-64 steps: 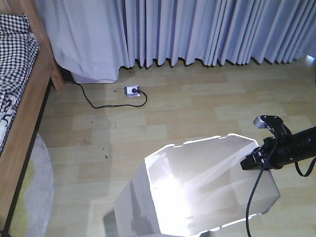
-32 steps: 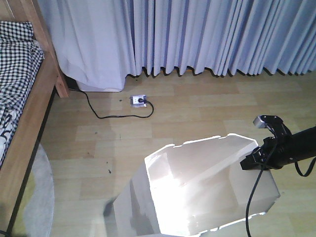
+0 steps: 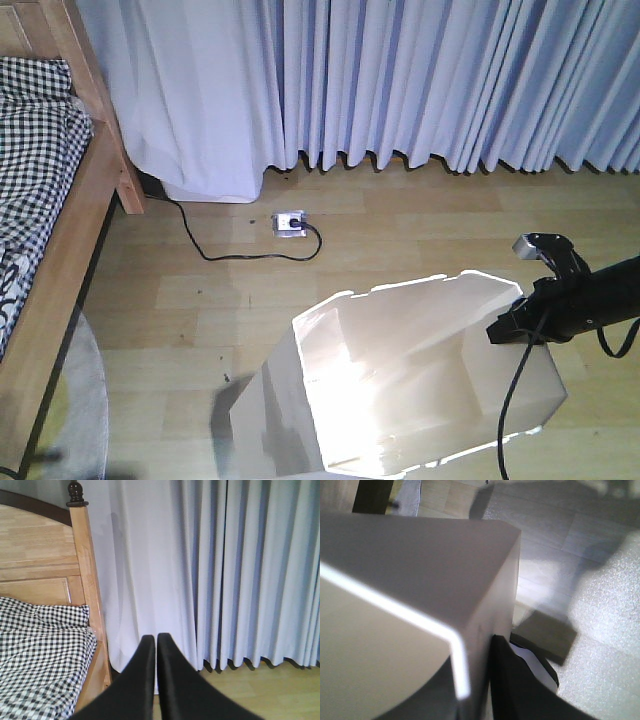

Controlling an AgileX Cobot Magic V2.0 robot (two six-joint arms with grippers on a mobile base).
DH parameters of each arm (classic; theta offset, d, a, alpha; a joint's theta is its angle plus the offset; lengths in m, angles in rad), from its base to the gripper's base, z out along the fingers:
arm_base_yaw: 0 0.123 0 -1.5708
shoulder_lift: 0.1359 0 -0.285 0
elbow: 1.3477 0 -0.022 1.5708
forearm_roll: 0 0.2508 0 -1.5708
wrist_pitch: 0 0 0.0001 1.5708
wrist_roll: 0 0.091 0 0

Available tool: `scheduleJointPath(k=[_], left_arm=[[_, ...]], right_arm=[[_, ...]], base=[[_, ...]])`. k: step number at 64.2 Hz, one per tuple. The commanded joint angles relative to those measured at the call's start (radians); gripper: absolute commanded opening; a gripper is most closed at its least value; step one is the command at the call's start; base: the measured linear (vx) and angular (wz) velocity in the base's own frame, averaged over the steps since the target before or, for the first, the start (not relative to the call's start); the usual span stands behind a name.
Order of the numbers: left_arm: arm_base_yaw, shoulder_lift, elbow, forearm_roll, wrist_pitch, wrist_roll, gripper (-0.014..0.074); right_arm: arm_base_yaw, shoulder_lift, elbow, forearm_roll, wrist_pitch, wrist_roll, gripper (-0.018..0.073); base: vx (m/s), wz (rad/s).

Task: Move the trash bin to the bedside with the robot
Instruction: 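Carry the bin toward the curtains beside the bed's foot post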

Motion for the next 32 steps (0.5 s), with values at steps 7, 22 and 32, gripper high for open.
scheduleJointPath(k=[7,22,32], left_arm=[[-0.006,-0.015,0.012,-0.009,-0.075,-0.014,-0.0006],[-0.006,-0.015,0.012,-0.009,-0.075,-0.014,-0.0006],[-0.006,-0.015,0.012,-0.009,-0.075,-0.014,-0.0006]], right_arm=[[-0.003,-0.060,-0.015,0.099,0.215,0.022,-0.0003],[-0.003,-0.060,-0.015,0.099,0.215,0.022,-0.0003],[-0.003,-0.060,-0.015,0.099,0.215,0.022,-0.0003]], base=[[0.15,0.04],[0.13,0.05],[0.14,0.02]])
